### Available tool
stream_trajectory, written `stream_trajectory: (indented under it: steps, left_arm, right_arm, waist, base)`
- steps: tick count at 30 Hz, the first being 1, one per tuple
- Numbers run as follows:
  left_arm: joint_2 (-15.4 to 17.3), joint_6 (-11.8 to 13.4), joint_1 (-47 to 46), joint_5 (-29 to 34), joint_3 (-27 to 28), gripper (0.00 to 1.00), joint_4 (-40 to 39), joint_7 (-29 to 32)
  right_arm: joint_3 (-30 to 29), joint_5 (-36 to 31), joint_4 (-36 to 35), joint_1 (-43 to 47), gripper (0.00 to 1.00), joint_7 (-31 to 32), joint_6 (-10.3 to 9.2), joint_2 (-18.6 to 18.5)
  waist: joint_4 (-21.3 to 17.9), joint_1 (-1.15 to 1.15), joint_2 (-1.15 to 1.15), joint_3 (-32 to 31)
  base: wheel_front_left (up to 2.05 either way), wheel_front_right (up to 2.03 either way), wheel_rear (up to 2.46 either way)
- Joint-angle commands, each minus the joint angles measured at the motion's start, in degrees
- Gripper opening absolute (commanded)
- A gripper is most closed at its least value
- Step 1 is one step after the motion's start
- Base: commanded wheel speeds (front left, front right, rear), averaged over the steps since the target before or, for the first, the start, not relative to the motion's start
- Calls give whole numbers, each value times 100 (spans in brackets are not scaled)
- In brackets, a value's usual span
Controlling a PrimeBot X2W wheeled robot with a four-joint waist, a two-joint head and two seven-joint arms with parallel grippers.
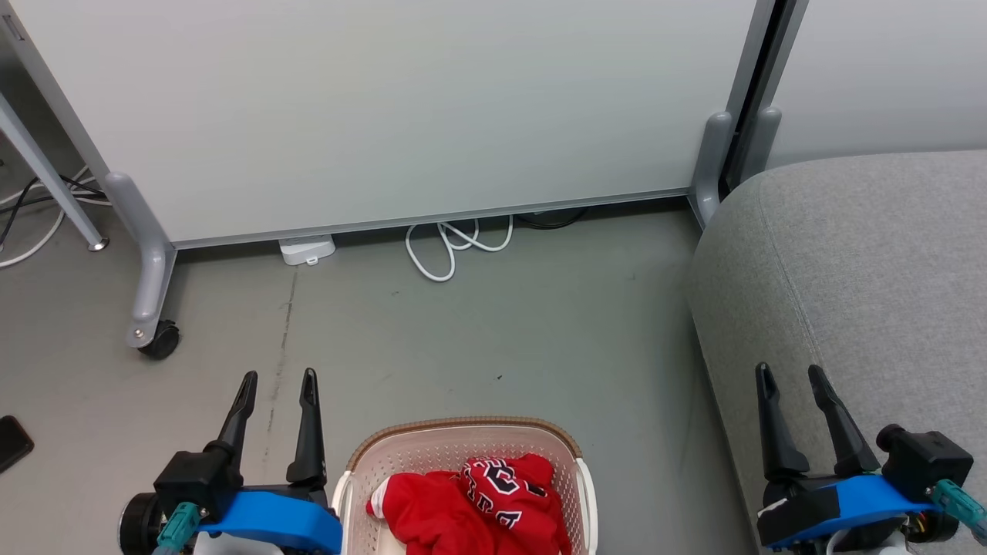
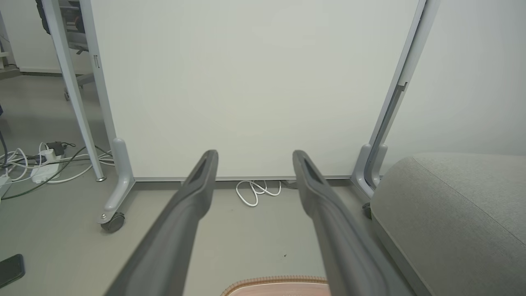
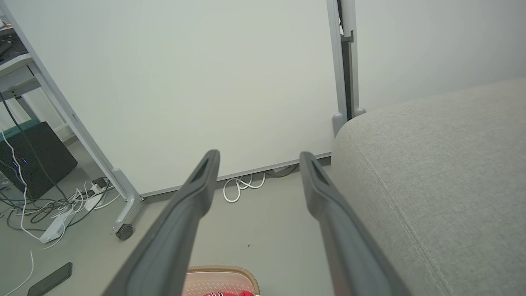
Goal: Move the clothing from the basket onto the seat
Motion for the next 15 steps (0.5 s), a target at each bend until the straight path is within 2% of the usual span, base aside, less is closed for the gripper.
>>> stream_trajectory:
  steps: [1,15]
  left_arm:
    - [12,11,-37,107,5,100,-6,-51]
    - [-111,-91,9,292,134,100,111,-196]
  right_arm:
    - [13,-117,-15,-78,100,-61,13,-41]
    - [9,-661,-6,-5,100,-204,14,-44]
  waist:
    - [3,0,0,-2]
    - [22,0,0,-35]
  base:
    - [0,0,0]
    - [0,0,0]
